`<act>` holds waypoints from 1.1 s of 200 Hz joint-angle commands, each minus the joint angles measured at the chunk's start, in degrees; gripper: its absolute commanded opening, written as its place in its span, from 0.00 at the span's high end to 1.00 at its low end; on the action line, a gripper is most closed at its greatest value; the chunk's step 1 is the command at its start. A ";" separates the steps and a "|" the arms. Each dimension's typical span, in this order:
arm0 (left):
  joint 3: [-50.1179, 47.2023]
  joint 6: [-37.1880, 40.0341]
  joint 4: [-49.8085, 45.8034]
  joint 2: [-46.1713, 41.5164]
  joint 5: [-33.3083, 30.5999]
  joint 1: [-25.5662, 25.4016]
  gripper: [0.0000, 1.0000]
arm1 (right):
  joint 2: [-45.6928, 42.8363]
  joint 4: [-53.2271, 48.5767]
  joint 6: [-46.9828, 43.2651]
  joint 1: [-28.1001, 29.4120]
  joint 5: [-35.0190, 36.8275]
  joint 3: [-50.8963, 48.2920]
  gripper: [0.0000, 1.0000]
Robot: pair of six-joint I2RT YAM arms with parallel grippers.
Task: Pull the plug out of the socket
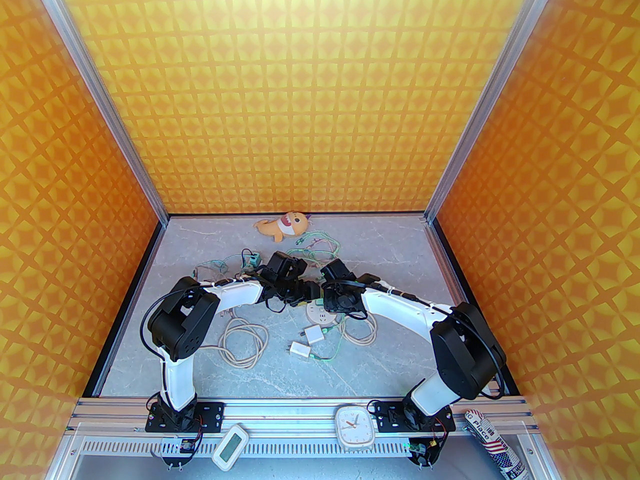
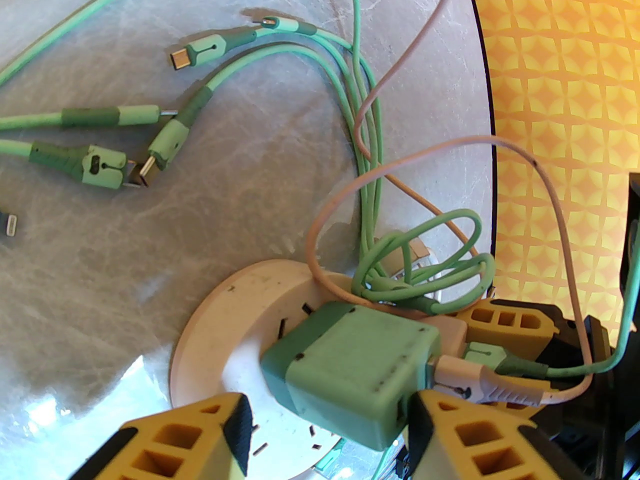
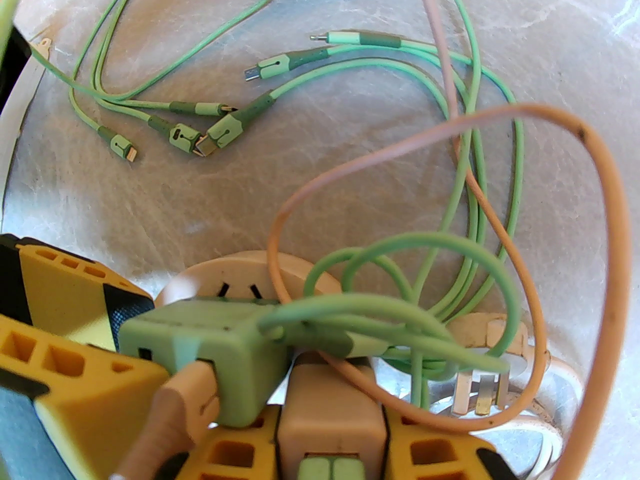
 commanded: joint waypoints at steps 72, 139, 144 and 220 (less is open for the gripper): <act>-2.93 2.31 -16.61 7.64 -11.27 -0.62 0.45 | 1.34 -2.79 -1.13 6.65 4.99 5.23 0.77; -4.04 2.55 -16.52 7.33 -11.73 0.21 0.46 | 0.40 -4.34 -2.74 7.24 8.11 5.55 0.76; -4.21 2.59 -16.53 7.28 -11.73 0.27 0.46 | 0.05 -4.46 -2.92 7.02 8.21 5.49 0.76; -5.84 2.33 -15.68 6.29 -12.15 0.38 0.46 | -6.66 -0.35 -1.09 -1.32 0.89 0.02 0.76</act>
